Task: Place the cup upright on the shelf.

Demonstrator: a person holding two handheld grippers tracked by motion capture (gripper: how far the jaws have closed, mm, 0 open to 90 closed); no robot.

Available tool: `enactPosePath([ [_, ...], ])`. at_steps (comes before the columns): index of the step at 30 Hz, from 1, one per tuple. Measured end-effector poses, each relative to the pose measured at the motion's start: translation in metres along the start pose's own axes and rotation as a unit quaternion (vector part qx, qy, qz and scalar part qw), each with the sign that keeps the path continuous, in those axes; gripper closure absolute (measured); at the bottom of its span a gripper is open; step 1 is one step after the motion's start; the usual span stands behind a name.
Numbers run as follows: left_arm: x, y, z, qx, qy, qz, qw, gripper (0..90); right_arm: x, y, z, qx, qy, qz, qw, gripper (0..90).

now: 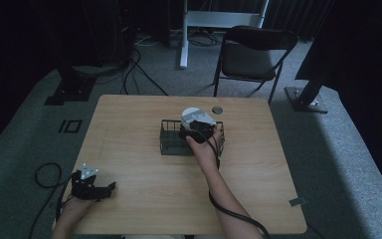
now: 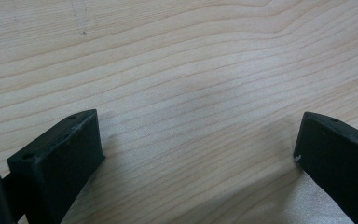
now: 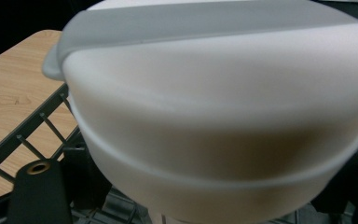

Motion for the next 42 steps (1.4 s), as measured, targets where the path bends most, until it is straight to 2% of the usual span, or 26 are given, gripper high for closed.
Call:
enactPosePath([
  [12, 0.0, 0.0, 0.0, 0.0, 0.0, 0.0, 1.0, 1.2, -0.0009, -0.0038, -0.0008, -0.002, 0.008, -0.013, 0.9999, 18.3],
  [17, 0.0, 0.0, 0.0, 0.0, 0.0, 0.0, 1.0, 1.2, -0.002, -0.0063, -0.001, 0.0, 0.012, -0.029, 0.9995, 18.3],
  [24, 0.0, 0.0, 0.0, 0.0, 0.0, 0.0, 1.0, 1.2, -0.0024, -0.0064, 0.0019, 0.01, 0.005, -0.03, 0.9995, 18.2],
  [31, 0.0, 0.0, 0.0, 0.0, 0.0, 0.0, 1.0, 1.2, -0.0038, -0.0041, 0.0032, 0.021, 0.015, -0.033, 0.9991, 17.8],
  [35, 0.0, 0.0, 0.0, 0.0, 0.0, 0.0, 1.0, 1.2, -0.0049, -0.0032, 0.0019, 0.026, 0.015, -0.023, 0.9993, 11.9],
  [42, 0.0, 0.0, 0.0, 0.0, 0.0, 0.0, 1.0, 1.2, -0.0078, 0.0006, 0.0045, 0.034, 0.02, -0.016, 0.9991, 11.2],
])
Point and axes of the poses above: each handheld gripper's, and its own axes: y roughly backward along the jaws, x roughly out of its top, z roughly to its right, the point moved 1 cm from there along -y, roughly forward along the jaws, and after that the axes turned 9 degrees about y, right-handed, at the moved point
